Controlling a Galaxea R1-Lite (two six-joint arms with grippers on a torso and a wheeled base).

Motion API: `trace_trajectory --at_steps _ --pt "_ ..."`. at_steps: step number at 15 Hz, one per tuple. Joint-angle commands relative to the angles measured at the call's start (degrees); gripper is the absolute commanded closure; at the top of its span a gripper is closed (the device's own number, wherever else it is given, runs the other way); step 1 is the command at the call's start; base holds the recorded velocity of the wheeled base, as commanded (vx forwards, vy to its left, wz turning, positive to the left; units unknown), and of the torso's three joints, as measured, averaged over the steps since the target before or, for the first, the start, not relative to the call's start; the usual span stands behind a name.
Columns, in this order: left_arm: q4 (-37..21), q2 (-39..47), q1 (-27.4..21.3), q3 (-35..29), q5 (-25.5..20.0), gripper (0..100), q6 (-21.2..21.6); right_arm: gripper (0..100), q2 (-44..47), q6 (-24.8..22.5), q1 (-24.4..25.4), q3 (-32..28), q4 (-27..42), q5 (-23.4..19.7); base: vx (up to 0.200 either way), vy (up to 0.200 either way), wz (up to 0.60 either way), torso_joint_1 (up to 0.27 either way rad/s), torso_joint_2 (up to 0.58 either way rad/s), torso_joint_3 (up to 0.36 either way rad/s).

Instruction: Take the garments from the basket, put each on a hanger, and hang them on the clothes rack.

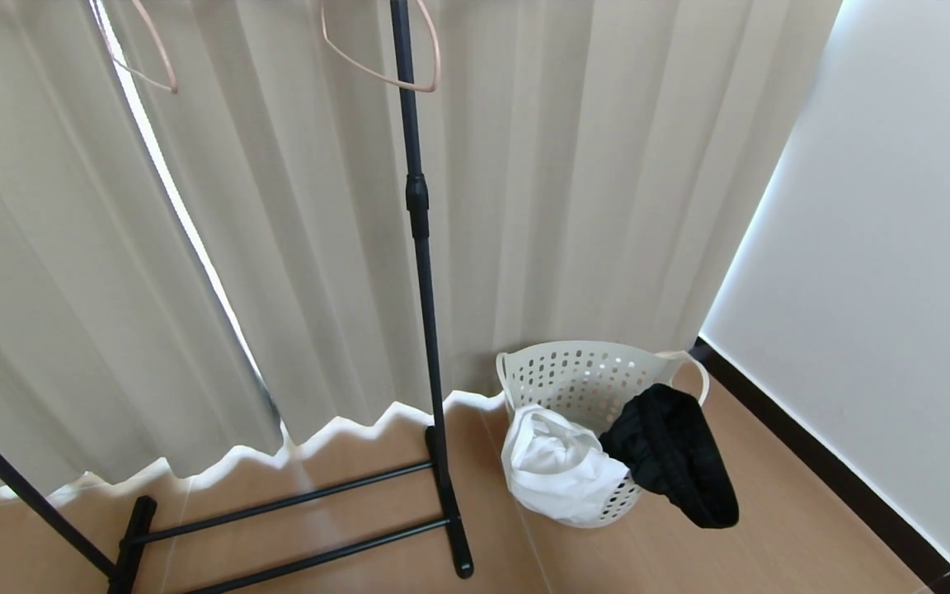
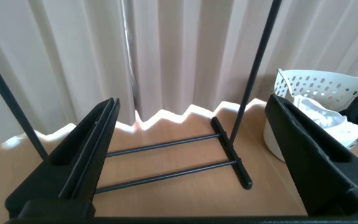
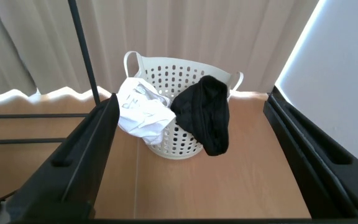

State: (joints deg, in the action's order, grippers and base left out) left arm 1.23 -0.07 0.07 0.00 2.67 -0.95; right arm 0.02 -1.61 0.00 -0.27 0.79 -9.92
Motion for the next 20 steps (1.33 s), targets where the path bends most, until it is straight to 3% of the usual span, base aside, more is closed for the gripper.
trace_trajectory --at_steps 1,20 --pt "0.00 0.07 0.01 0.00 -0.03 0 0.07 0 -0.02 -0.06 0.00 0.00 0.00 -0.01 0.000 0.000 0.00 0.000 0.00 0.000" --pt "0.09 0.07 0.01 0.00 0.41 0 -0.89 0 -0.02 0.03 0.00 0.00 0.00 -0.01 0.000 0.000 0.00 0.002 0.00 -0.173"
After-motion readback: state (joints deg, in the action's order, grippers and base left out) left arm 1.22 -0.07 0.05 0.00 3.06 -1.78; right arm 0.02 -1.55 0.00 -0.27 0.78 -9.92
